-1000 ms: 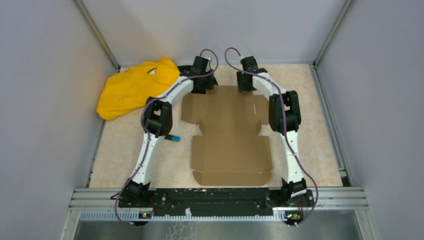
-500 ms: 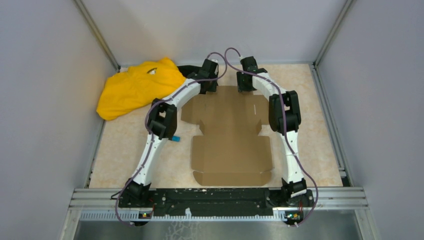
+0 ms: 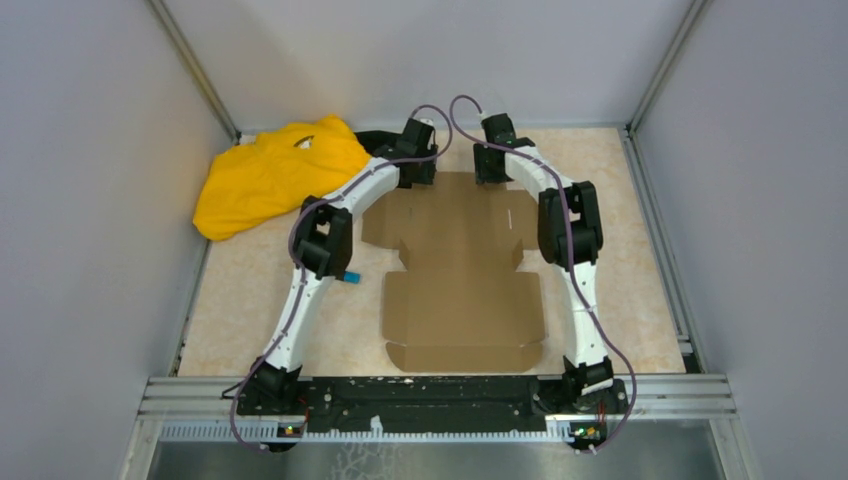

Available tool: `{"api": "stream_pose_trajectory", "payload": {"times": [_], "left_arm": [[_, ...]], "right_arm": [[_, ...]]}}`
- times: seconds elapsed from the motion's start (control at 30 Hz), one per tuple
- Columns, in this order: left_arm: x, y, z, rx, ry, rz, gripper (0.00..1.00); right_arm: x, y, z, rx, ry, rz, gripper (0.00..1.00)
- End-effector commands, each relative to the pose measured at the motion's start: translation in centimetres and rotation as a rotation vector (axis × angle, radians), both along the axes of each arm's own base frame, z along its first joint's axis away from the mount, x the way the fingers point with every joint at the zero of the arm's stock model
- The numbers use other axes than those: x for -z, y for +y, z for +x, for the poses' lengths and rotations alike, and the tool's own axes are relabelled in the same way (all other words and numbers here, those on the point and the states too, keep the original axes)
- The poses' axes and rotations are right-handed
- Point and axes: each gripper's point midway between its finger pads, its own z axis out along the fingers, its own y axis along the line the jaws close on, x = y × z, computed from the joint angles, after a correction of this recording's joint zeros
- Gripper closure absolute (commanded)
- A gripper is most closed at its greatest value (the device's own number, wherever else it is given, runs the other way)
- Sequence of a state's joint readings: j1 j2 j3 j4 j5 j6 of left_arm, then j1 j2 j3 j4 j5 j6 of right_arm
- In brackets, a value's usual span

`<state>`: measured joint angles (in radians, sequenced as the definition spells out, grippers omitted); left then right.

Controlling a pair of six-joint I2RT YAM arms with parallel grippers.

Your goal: Fold the paper box

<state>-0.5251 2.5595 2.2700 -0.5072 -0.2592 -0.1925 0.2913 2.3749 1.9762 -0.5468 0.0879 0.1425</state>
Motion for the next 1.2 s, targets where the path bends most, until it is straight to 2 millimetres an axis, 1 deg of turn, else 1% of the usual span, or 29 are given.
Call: {"api": "stream_pose_trajectory", "payload": {"times": [0.0, 0.03, 0.1, 0.13, 0.17, 0.2, 0.27, 0.3, 0.33, 0.37, 0.4, 0.43, 0.5, 0.53, 0.57, 0.63, 0.7, 0.8, 0.9, 0.93, 1.03, 1.07, 1.1, 1.13, 1.17], "left_arm": [[-3.1, 0.7, -0.5, 0.032, 0.002, -0.043, 0.35], [-4.9, 0.8, -0.3, 0.032, -0.025, -0.063, 0.34], [-9.4, 0.9, 0.0, 0.035, -0.093, -0.105, 0.31], [-11.7, 0.9, -0.1, 0.039, -0.129, -0.124, 0.31], [-14.0, 1.0, -0.2, 0.043, -0.165, -0.143, 0.30], [-17.1, 1.2, -0.6, 0.044, -0.211, -0.168, 0.30], [-21.1, 1.6, -1.3, 0.044, -0.274, -0.203, 0.29], [-23.0, 1.7, -1.8, 0.045, -0.302, -0.222, 0.26], [-24.6, 1.8, -2.4, 0.052, -0.320, -0.244, 0.21], [-26.2, 1.8, -3.1, 0.062, -0.331, -0.271, 0.05], [-27.6, 1.7, -3.9, 0.072, -0.334, -0.302, 0.02], [-29.1, 1.5, -5.0, 0.088, -0.333, -0.349, 0.01], [-31.5, 0.7, -7.7, 0.124, -0.303, -0.470, 0.01], [-32.9, 0.5, -9.1, 0.149, -0.305, -0.522, 0.01], [-33.9, 0.3, -10.6, 0.159, -0.296, -0.580, 0.01], [-36.4, 0.1, -13.7, 0.181, -0.280, -0.701, 0.01], [-38.2, 0.1, -16.7, 0.155, -0.232, -0.831, 0.01], [-41.6, -0.3, -21.5, 0.136, -0.165, -1.013, 0.01], [-45.6, -0.5, -26.9, 0.146, -0.134, -1.117, 0.01], [-47.2, -0.5, -28.7, 0.156, -0.132, -1.152, 0.01], [-50.9, -0.1, -33.3, 0.218, -0.137, -1.230, 0.01], [-51.7, 0.2, -34.4, 0.236, -0.143, -1.241, 0.01], [-52.4, 0.8, -35.6, 0.250, -0.155, -1.252, 0.01], [-52.6, 1.3, -36.2, 0.251, -0.161, -1.260, 0.01], [-52.4, 1.6, -36.5, 0.252, -0.164, -1.260, 0.01]], "right_arm": [[3.8, -0.1, -6.2, 0.016, 0.254, 0.021, 0.49], [2.4, 0.0, -5.8, 0.019, 0.227, 0.038, 0.48], [-0.2, 0.1, -5.1, 0.025, 0.172, 0.066, 0.46], [-1.7, 0.2, -4.8, 0.029, 0.141, 0.078, 0.43], [-3.7, 0.3, -4.4, 0.030, 0.100, 0.093, 0.41], [-5.3, 0.3, -4.3, 0.035, 0.070, 0.107, 0.37], [-8.3, 0.3, -4.0, 0.044, 0.011, 0.134, 0.27], [-9.8, 0.3, -4.0, 0.048, -0.017, 0.147, 0.23], [-11.4, 0.3, -4.1, 0.055, -0.042, 0.161, 0.18], [-12.9, 0.2, -4.3, 0.059, -0.066, 0.174, 0.11], [-14.4, 0.2, -4.6, 0.062, -0.092, 0.187, 0.04], [-15.6, 0.3, -4.9, 0.058, -0.108, 0.207, 0.02], [-17.9, 0.4, -6.0, 0.059, -0.138, 0.240, 0.01], [-18.8, 0.3, -6.4, 0.061, -0.152, 0.250, 0.01], [-19.6, 0.2, -7.0, 0.064, -0.158, 0.258, 0.01], [-20.6, -0.1, -8.2, 0.075, -0.165, 0.271, 0.01], [-20.9, -0.5, -9.6, 0.092, -0.159, 0.284, 0.01], [-20.9, -0.8, -11.8, 0.105, -0.151, 0.308, 0.01], [-21.1, -1.2, -13.9, 0.112, -0.163, 0.333, 0.01], [-20.7, -1.3, -14.6, 0.116, -0.153, 0.334, 0.01], [-20.7, -1.5, -16.0, 0.116, -0.148, 0.344, 0.01], [-20.6, -1.5, -16.5, 0.113, -0.149, 0.350, 0.01], [-20.0, -1.6, -16.9, 0.117, -0.140, 0.352, 0.02], [-19.8, -1.7, -17.3, 0.121, -0.139, 0.355, 0.01], [-19.5, -1.7, -17.7, 0.122, -0.138, 0.361, 0.01]]}}
